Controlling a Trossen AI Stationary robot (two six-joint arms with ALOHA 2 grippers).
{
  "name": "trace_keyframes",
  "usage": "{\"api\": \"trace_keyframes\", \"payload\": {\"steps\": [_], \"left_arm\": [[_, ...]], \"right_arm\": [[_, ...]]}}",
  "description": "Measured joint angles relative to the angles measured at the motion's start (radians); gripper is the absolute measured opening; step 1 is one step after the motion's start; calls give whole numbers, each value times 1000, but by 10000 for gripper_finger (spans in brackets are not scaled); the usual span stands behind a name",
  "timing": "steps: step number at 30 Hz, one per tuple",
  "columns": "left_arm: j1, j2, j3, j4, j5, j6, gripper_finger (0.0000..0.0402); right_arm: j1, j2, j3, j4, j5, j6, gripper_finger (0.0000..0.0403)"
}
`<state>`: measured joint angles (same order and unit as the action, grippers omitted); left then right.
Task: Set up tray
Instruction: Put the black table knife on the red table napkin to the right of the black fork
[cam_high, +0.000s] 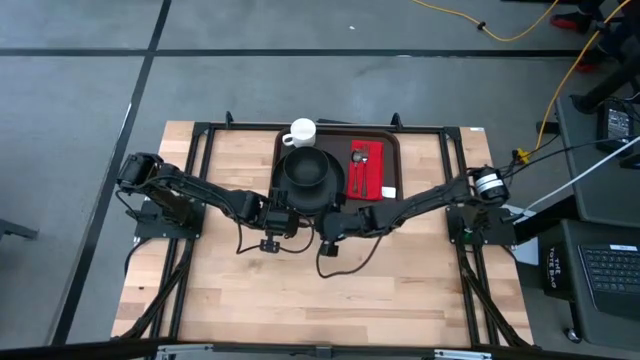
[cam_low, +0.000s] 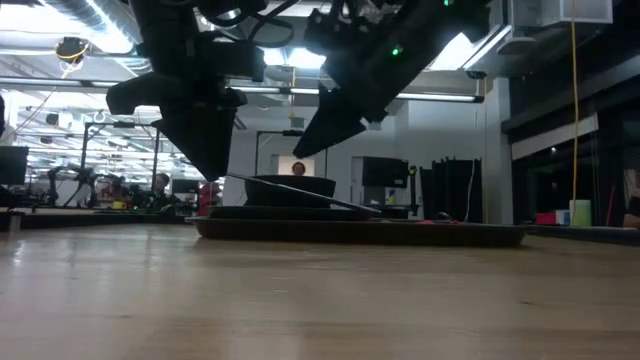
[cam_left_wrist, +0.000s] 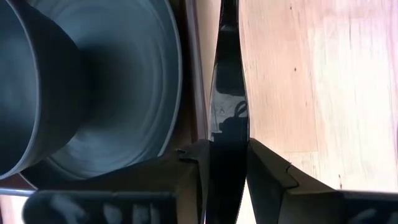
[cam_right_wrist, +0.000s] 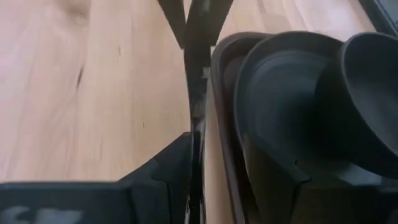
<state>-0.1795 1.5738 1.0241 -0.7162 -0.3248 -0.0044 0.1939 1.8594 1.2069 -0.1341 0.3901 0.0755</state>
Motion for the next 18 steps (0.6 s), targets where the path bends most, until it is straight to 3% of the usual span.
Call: {"api": "trace_keyframes", "payload": {"steps": [18], "left_arm": [[0, 0, 0, -3, -18, 9, 69]], "right_arm": [[-6, 79, 1, 71, 0, 22, 149]]}}
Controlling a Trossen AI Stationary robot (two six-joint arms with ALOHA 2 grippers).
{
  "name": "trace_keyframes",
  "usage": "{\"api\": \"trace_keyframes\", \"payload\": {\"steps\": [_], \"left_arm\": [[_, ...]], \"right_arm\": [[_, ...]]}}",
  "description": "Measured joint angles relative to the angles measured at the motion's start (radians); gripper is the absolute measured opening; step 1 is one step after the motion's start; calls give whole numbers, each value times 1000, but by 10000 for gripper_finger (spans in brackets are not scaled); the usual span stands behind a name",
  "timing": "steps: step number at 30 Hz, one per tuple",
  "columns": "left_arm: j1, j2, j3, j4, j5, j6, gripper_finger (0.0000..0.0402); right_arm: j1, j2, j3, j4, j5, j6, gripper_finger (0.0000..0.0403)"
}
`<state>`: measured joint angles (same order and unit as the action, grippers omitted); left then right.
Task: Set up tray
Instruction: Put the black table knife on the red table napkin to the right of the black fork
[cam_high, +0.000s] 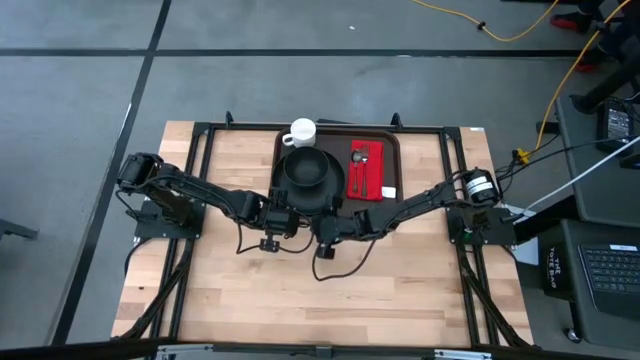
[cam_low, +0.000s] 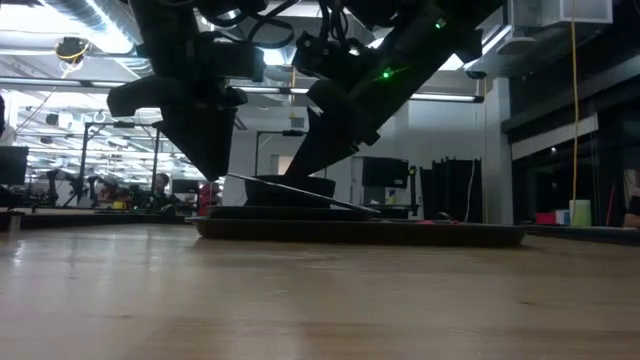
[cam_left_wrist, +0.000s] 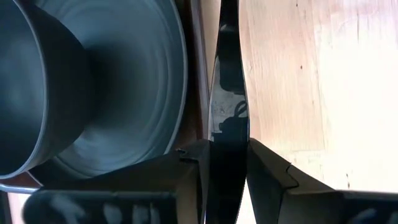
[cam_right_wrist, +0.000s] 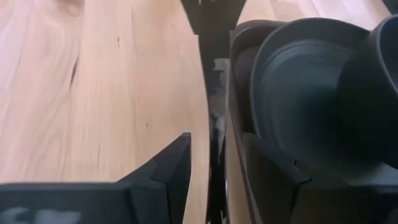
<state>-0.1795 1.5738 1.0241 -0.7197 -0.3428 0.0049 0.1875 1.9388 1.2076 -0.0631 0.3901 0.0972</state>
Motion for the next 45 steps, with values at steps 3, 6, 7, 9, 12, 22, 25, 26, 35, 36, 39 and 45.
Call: {"api": "trace_keyframes", "payload": {"steps": [3, 6, 7, 9, 12, 22, 25, 26, 35, 36, 39, 45], "left_arm": [[-2, 0, 0, 0, -1, 4, 69], [-2, 0, 0, 2, -1, 8, 69], [-2, 0, 0, 2, -1, 8, 69], [-2, 0, 0, 2, -1, 8, 69], [-3, -2, 0, 4, -7, 8, 69], [-3, -14, 31, 9, -6, 9, 69], [-3, -14, 35, 12, -6, 24, 69], [-3, -14, 35, 9, -6, 24, 69], [-3, -14, 35, 8, -5, 19, 69], [-3, -14, 35, 8, -5, 19, 69], [-3, -14, 35, 8, -5, 19, 69], [-3, -14, 35, 8, -2, 17, 69]], "right_arm": [[-1, 0, 0, 3, 0, 5, 149], [-1, 0, 0, 3, 0, 5, 149], [-1, 0, -1, 0, 0, 5, 149], [-1, 0, -1, 1, 0, 5, 149], [-1, 0, -1, 6, 0, 3, 149], [-1, 0, -2, -10, 0, 2, 149], [-1, 0, -2, -11, 0, 0, 149], [-1, 0, -2, -13, 0, 0, 149], [-1, 0, -2, -10, 0, -27, 148], [-1, 0, -2, -10, 0, -27, 146], [-1, 0, -2, -9, 0, -28, 134], [-1, 0, -2, -9, 0, -28, 98]]}}
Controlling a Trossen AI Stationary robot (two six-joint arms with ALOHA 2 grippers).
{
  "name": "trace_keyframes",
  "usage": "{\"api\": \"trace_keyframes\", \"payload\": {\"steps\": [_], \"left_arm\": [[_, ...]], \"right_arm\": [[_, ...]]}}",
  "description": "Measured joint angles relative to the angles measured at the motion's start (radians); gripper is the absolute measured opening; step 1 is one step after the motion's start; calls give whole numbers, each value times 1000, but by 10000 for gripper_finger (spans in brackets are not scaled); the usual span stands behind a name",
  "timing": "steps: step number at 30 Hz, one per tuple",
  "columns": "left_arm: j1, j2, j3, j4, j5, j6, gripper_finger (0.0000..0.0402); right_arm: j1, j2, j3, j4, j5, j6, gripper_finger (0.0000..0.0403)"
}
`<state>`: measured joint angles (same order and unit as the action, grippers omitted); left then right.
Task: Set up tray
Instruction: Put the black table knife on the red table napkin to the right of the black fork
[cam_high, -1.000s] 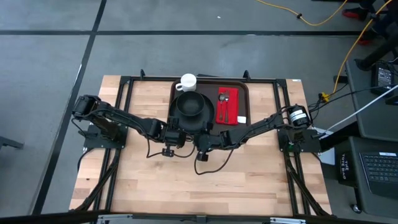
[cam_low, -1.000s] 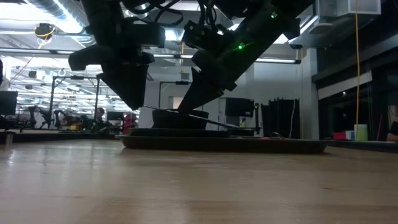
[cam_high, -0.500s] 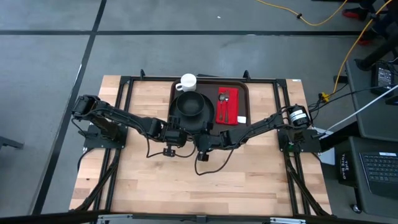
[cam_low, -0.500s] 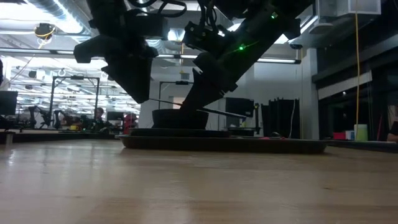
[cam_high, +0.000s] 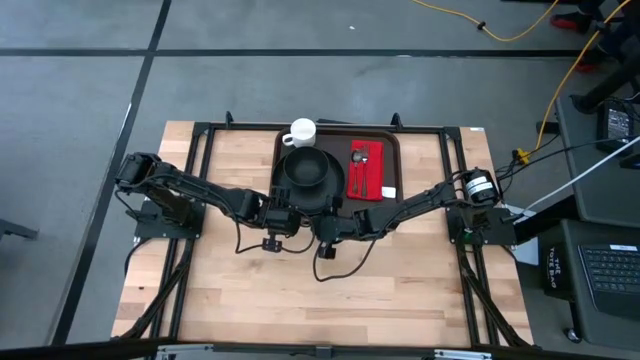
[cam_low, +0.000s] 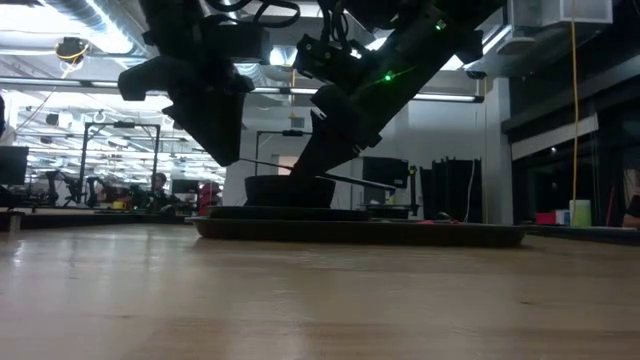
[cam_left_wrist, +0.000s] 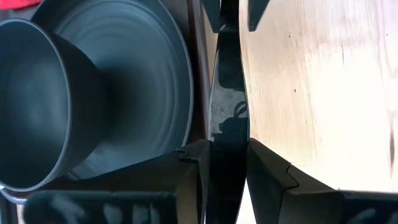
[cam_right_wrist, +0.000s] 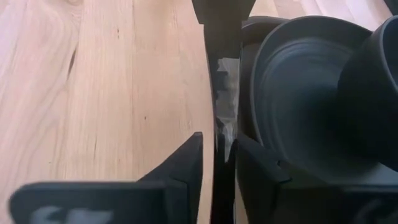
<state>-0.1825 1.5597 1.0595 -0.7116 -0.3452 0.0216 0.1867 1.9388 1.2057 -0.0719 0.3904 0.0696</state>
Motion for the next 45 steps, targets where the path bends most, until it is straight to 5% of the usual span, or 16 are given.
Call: {"api": "trace_keyframes", "payload": {"steps": [8, 27, 39, 45], "left_arm": [[-1, 0, 0, 2, 4, -3, 102], [0, -23, 0, -9, 52, 4, 129], [0, -249, -10, -67, 49, 35, 122], [0, -406, -113, -9, 49, 53, 101]], "right_arm": [[-1, 0, 0, 1, 3, 2, 43], [0, -1, 0, 1, -34, 34, 44], [-2, -2, 0, -5, -38, 34, 44], [-2, -10, 0, -18, -52, 33, 44]]}}
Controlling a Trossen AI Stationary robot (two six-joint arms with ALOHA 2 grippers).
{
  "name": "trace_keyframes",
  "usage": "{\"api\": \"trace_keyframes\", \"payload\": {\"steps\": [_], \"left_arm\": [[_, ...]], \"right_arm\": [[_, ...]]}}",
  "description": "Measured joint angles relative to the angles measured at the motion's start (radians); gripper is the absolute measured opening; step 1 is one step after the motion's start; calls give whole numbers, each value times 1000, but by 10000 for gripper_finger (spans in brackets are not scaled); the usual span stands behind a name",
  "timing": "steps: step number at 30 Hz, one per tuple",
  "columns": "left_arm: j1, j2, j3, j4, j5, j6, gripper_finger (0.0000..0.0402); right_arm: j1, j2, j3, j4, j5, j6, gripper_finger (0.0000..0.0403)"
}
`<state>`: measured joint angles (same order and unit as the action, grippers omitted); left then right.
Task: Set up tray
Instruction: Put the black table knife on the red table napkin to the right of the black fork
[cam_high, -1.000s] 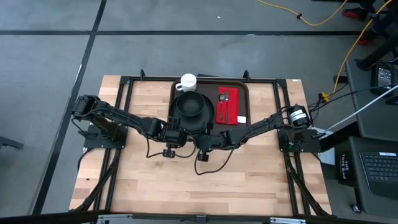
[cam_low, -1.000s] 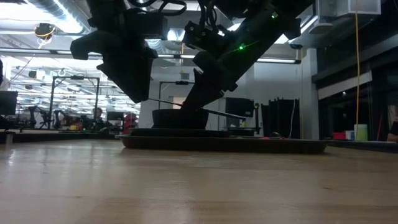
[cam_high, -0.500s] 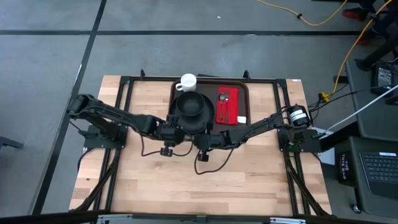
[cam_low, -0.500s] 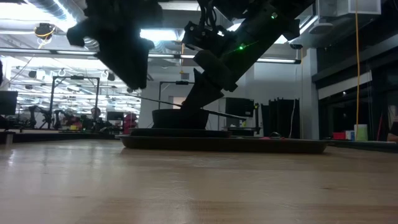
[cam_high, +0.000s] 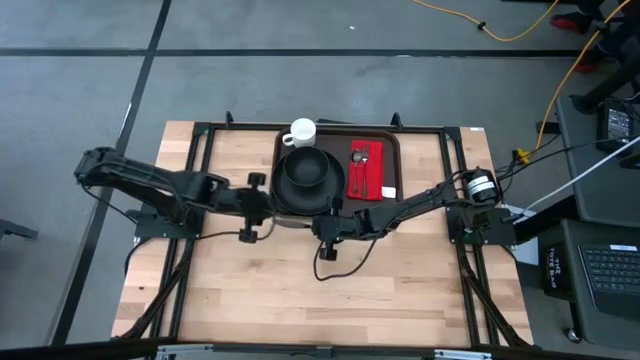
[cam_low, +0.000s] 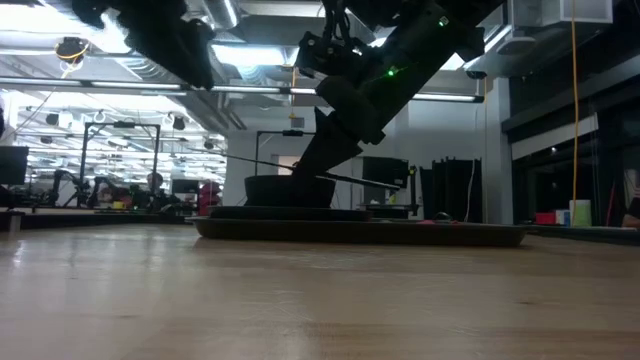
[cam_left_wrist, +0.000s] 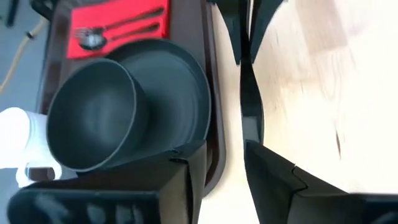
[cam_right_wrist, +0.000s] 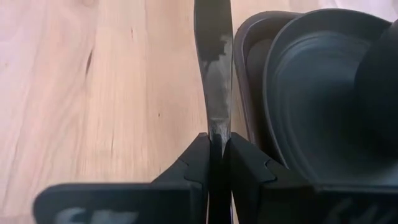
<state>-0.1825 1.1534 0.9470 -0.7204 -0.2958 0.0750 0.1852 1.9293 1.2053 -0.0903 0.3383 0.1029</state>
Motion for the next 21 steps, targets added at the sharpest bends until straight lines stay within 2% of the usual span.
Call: {"api": "trace_keyframes", "payload": {"steps": [11, 17, 21], "left_arm": [[0, -350, -332, 309, 6, 31, 63], [1, -489, -494, 533, 102, 60, 57], [1, -553, -556, 594, 137, 43, 56]], "right_arm": [[-7, -62, 0, -36, 16, 1, 44], [-13, -64, 0, -45, 20, 0, 44], [-12, -64, 0, -61, 39, 25, 44]]}}
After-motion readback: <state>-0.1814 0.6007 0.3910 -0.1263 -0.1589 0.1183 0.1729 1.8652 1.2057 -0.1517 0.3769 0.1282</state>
